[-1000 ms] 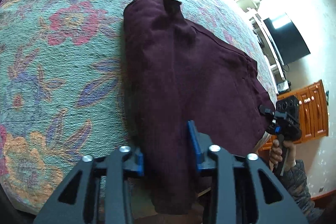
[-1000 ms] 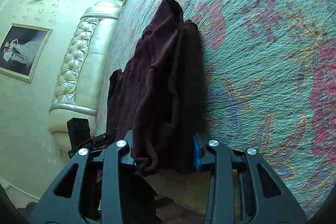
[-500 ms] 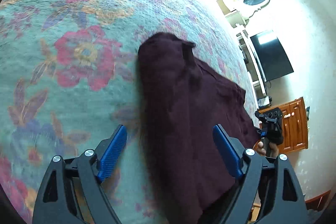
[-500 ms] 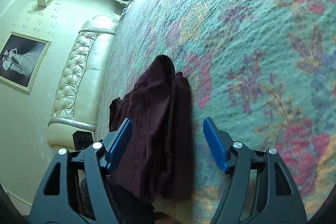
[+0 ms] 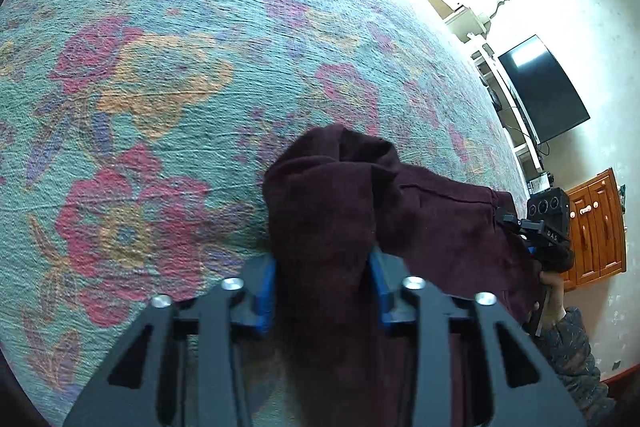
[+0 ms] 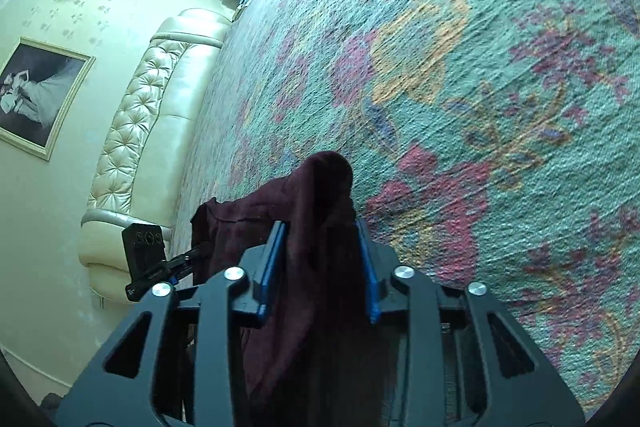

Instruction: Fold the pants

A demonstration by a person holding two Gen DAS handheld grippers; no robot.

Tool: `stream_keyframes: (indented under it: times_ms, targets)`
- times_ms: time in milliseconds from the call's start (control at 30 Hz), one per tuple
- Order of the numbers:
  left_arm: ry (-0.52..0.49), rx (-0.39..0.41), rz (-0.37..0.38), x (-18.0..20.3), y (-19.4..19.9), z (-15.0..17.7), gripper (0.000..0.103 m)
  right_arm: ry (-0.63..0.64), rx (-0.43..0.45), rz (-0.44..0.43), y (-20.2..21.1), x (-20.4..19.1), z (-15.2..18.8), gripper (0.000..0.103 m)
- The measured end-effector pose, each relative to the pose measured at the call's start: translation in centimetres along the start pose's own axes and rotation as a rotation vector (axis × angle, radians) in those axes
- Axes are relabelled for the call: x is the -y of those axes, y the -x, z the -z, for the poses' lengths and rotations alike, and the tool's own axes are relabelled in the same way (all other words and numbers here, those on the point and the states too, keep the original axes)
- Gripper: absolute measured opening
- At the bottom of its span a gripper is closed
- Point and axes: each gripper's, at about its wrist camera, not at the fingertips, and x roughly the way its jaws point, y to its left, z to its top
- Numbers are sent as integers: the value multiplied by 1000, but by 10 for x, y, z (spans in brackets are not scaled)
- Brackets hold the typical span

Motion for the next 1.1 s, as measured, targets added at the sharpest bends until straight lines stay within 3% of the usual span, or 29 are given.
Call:
stream_keyframes:
  times_ms: [200, 300, 533, 833, 1100]
  targets:
    - [-39, 37, -76, 15, 5, 0, 16, 49, 40, 7, 1, -24, 2, 23]
    - [-39, 54, -71, 19, 10, -6, 14, 72, 61, 16, 2, -35, -1, 22]
    - [-51, 92, -78, 21, 18, -33, 14, 95, 82, 4, -9, -50, -23, 22]
    - [-70, 140, -157, 13, 19, -84, 14, 115, 106, -10, -48, -70, -76, 22]
    - [-9, 102, -178, -20, -3, -116, 14, 89, 98, 14, -84, -67, -110, 22]
